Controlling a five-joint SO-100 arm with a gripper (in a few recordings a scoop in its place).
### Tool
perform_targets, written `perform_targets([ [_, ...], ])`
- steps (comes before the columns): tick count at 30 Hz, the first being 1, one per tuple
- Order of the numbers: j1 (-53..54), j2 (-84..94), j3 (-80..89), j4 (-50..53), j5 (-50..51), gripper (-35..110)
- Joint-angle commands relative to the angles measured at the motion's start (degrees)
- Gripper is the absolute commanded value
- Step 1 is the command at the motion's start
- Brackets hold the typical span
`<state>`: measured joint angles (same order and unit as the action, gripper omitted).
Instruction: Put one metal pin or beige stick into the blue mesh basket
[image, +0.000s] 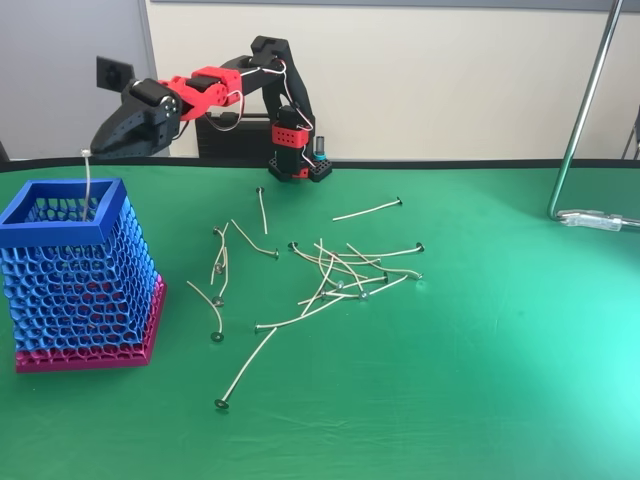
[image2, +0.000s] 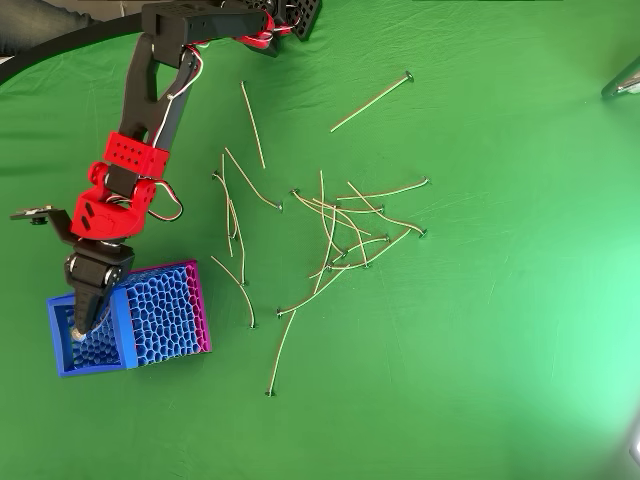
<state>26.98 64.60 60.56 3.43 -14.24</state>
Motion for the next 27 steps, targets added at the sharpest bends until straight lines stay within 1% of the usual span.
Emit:
perform_targets([
  [1,1.05,5.01,0.18,-1.14,0.53,0],
  [12,2.9,5.36,-0.44,-1.32,2.2,0],
  [13,2.99,5.36,-0.53,-1.32,2.37,5],
  [15,3.16,5.36,-0.53,-1.32,3.34,22],
  [16,3.16,5.36,-0.7,-1.32,3.43,24],
  [20,3.16,5.36,-0.7,-1.32,3.6,28],
  [27,3.25,5.19,-1.32,-1.32,4.22,29],
])
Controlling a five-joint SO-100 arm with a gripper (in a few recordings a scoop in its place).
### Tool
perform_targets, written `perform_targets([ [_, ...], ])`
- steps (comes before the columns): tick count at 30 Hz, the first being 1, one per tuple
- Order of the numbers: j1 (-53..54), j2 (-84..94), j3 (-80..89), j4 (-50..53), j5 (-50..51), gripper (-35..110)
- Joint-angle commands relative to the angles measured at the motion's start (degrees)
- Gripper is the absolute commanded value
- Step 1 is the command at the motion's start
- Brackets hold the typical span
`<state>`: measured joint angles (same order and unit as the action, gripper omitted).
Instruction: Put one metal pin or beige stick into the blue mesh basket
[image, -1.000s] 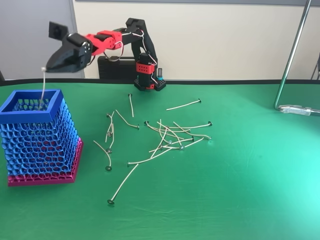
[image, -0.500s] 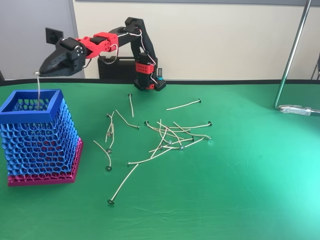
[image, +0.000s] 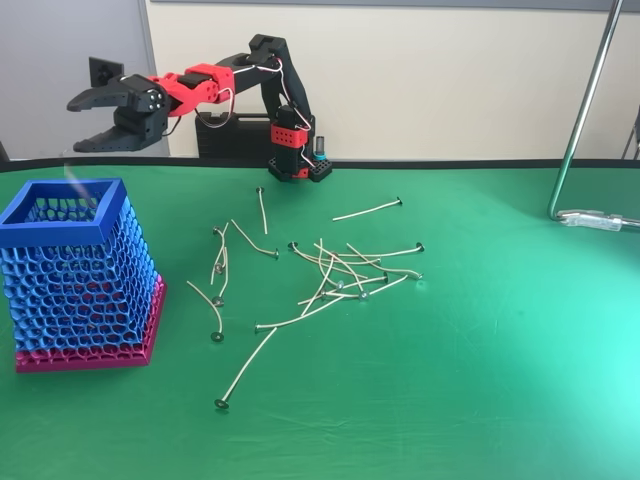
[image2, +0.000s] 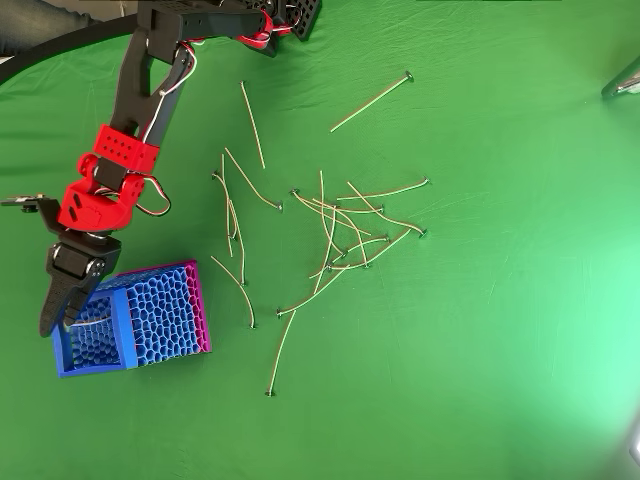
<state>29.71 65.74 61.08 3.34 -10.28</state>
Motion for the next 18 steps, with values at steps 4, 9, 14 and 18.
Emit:
perform_targets([
  [4,0.53,3.78,-2.37,-1.23,0.35,29],
  [9,0.44,4.66,-2.11,-0.88,-0.09,4],
  [14,-0.35,7.21,-2.37,6.15,1.67,0],
  [18,-1.32,12.22,2.29,7.82,2.64,0],
])
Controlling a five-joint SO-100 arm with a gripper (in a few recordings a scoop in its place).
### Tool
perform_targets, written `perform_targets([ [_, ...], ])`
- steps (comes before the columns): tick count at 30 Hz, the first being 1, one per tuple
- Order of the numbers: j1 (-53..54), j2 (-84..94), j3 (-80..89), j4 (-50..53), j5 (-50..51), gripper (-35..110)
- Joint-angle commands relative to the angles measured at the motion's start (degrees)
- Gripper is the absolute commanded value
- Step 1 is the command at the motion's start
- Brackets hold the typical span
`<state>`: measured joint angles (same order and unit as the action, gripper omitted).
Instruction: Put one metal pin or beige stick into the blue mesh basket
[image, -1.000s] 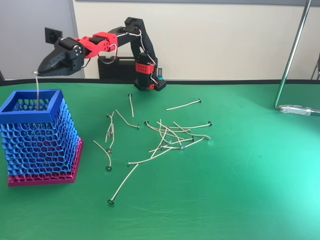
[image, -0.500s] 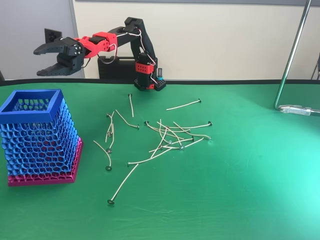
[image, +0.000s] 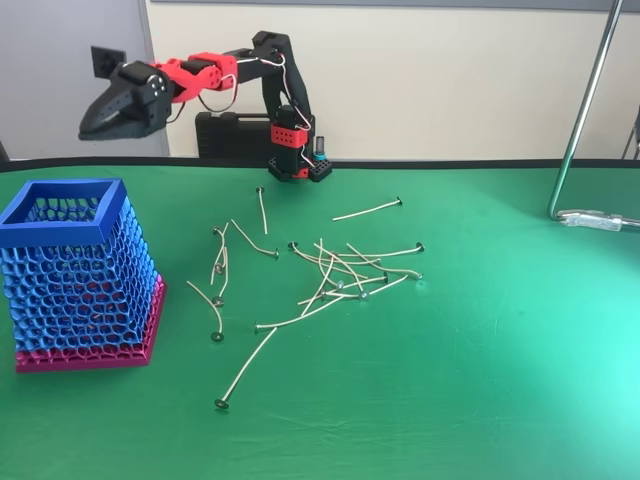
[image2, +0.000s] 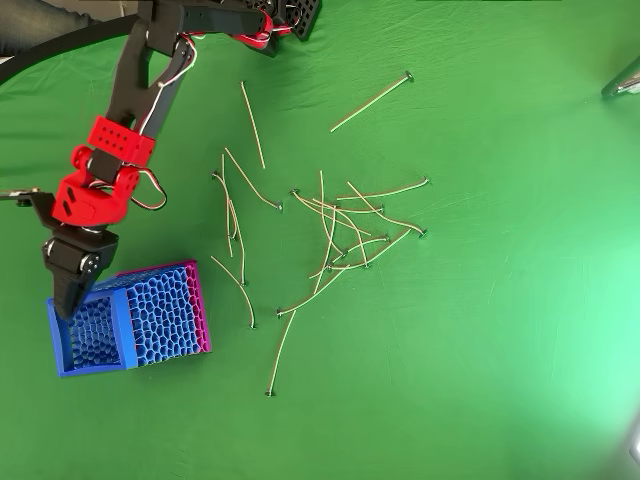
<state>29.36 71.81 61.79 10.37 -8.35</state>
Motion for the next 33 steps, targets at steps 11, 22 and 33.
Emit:
perform_targets([
  [11,-6.42,27.77,21.27,10.11,3.6,0],
  [22,-16.08,51.68,45.18,16.52,2.81,0],
  [33,-24.43,76.2,68.12,22.24,4.22,0],
])
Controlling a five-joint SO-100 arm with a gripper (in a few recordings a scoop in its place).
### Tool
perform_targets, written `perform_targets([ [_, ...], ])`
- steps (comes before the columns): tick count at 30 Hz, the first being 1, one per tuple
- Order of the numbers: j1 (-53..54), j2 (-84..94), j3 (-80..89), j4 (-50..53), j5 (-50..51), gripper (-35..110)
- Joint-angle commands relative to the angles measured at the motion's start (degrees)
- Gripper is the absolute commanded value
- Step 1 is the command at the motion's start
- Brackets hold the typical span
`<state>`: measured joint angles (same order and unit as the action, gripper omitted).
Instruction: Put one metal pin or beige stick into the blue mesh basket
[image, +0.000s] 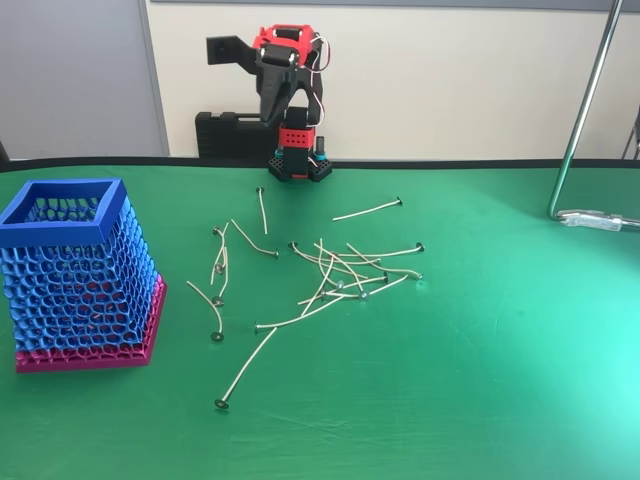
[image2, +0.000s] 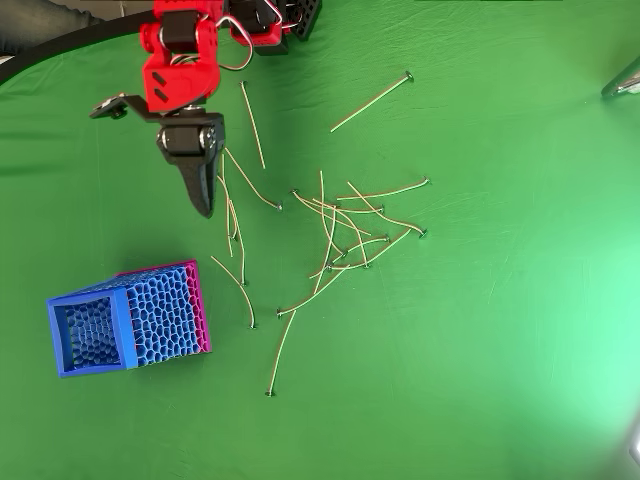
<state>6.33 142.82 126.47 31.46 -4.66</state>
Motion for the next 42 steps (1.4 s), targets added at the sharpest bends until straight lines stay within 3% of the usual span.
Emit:
perform_targets([
  [1,-1.93,7.29,5.27,1.76,0.79,0],
  [22,-5.45,41.04,36.56,7.38,0.44,0],
  [34,-6.06,47.64,49.75,6.68,-0.7,0],
  [42,-6.06,47.72,50.19,11.69,-0.18,1],
])
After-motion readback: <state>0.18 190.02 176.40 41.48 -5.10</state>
